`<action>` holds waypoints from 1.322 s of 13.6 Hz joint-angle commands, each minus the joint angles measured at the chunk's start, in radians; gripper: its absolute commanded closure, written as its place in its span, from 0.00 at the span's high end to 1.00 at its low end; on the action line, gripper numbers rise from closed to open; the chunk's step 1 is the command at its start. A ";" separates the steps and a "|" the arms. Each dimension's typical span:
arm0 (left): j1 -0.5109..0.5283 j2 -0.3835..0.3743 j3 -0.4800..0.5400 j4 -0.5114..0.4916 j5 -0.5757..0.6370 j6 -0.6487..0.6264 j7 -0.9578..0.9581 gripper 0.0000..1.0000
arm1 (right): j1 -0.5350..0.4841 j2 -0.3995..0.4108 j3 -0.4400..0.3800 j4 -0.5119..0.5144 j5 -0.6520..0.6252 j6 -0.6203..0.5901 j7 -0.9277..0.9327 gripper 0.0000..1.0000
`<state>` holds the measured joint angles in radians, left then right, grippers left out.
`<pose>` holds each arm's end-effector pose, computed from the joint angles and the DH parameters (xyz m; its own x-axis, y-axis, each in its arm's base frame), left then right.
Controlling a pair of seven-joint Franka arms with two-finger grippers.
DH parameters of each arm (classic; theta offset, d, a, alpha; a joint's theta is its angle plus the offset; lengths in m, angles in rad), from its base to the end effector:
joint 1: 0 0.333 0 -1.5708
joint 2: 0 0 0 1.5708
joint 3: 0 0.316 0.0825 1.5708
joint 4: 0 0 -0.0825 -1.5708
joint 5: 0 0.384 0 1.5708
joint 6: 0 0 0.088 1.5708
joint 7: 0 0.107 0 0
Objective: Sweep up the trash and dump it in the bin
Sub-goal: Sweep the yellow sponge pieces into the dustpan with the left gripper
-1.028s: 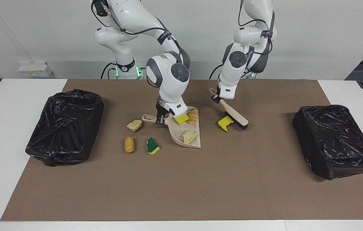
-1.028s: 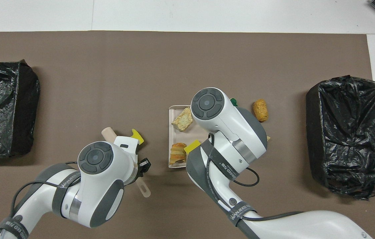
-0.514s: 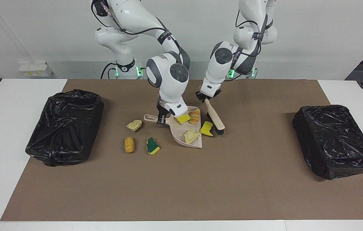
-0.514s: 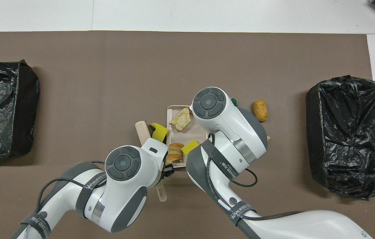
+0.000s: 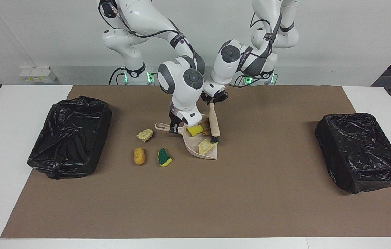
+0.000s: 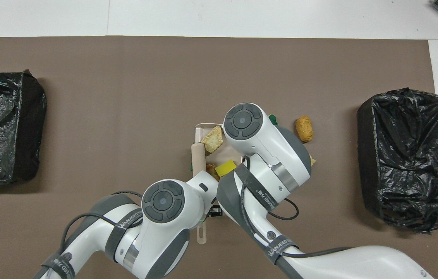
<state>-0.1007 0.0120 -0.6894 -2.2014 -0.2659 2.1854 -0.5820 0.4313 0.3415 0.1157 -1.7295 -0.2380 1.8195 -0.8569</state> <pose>0.3655 -0.3822 0.3770 0.9858 -0.0633 -0.1556 -0.0383 -0.9866 0.1588 0.5421 0.3010 0.3684 0.0657 0.9541 -0.2920 0.9926 -0.0924 -0.0784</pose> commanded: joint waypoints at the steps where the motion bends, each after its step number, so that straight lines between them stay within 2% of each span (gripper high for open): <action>1: -0.025 0.043 0.008 0.112 -0.015 -0.085 0.013 0.00 | -0.005 -0.025 0.005 -0.025 0.003 -0.031 0.018 0.00; 4: -0.014 0.000 0.036 0.190 -0.015 -0.277 0.016 0.00 | -0.005 -0.030 0.004 -0.027 -0.004 -0.052 0.015 0.00; 7: -0.037 -0.088 0.132 0.184 -0.013 -0.369 0.080 0.00 | -0.016 -0.030 0.005 -0.033 -0.004 -0.051 0.007 0.00; 9: -0.039 -0.105 0.163 0.180 -0.013 -0.456 0.161 0.00 | -0.016 -0.032 0.005 -0.036 -0.003 -0.048 0.009 0.00; 10: -0.039 -0.115 0.169 0.164 -0.013 -0.461 0.165 0.00 | -0.016 -0.032 0.005 -0.039 -0.003 -0.043 0.007 0.00; 13: -0.027 -0.132 0.177 0.088 0.020 -0.414 0.175 0.00 | -0.017 -0.033 0.005 -0.050 0.000 -0.028 0.003 0.00; 15: -0.024 -0.106 0.214 0.022 0.075 -0.290 0.175 0.00 | -0.026 -0.041 0.004 -0.077 0.000 0.003 -0.042 0.00; 18: -0.005 -0.074 0.226 -0.076 0.082 -0.132 0.179 0.00 | -0.045 -0.056 0.005 -0.137 0.009 0.093 -0.051 0.00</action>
<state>-0.1116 -0.0685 -0.4716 -2.2180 -0.2001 1.9642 -0.4132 0.4057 0.3202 0.1120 -1.8031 -0.2385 1.8578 -0.8789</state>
